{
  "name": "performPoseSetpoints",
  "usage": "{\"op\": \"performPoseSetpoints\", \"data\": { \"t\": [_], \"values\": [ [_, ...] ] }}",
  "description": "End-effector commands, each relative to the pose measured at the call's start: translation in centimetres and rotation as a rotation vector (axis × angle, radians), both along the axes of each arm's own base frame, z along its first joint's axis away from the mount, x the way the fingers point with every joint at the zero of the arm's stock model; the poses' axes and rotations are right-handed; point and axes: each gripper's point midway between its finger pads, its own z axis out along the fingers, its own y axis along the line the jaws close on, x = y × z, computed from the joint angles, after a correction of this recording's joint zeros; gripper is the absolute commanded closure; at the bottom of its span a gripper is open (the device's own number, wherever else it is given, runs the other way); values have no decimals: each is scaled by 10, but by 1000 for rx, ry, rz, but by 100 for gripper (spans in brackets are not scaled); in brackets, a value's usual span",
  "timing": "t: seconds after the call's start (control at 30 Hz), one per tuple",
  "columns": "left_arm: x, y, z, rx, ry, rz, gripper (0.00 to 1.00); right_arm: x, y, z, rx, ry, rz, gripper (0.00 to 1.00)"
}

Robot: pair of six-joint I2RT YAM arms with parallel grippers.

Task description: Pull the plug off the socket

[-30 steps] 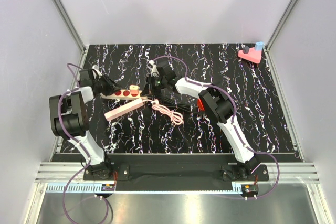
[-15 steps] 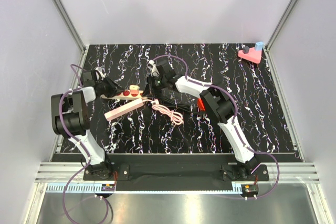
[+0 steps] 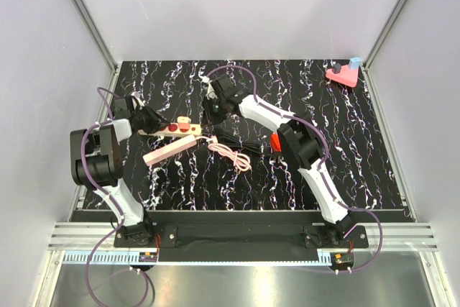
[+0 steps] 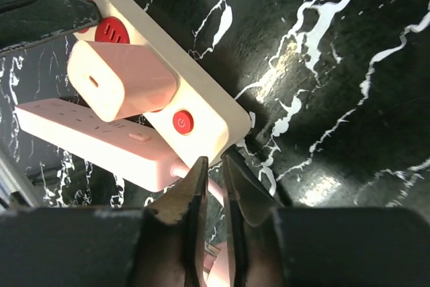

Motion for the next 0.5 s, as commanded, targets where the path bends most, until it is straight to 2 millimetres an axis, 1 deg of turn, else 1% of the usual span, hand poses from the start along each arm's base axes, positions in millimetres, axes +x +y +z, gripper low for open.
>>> {"op": "performPoseSetpoints", "data": {
  "t": [0.0,0.03,0.07,0.1,0.13,0.17,0.23,0.27,0.3,0.37,0.4,0.47],
  "values": [
    [-31,11,-42,108,143,24,83,13,-6,24,-71,-109,17,77],
    [-31,11,-42,112,139,26,83,18,-5,33,-72,-138,18,75],
    [-31,12,-42,112,139,30,83,19,-6,37,-80,-153,26,69],
    [-31,11,-41,115,135,33,83,20,-9,38,-102,-166,41,67],
    [-31,12,-41,116,132,38,83,21,-9,42,-110,-183,49,64],
    [-32,12,-41,116,129,40,83,23,-7,50,-116,-212,77,58],
    [-32,12,-41,119,125,43,83,21,-1,58,-116,-242,115,52],
    [-31,12,-41,120,124,43,83,20,6,61,-118,-269,148,49],
    [-32,12,-41,119,124,46,83,20,9,64,-115,-283,165,43],
    [-31,13,-40,120,118,46,83,16,18,63,-116,-312,228,36],
    [-31,13,-41,120,120,48,83,10,26,63,-110,-318,254,29],
    [-31,13,-41,122,115,50,83,4,35,60,-116,-375,346,22]
  ]
}}
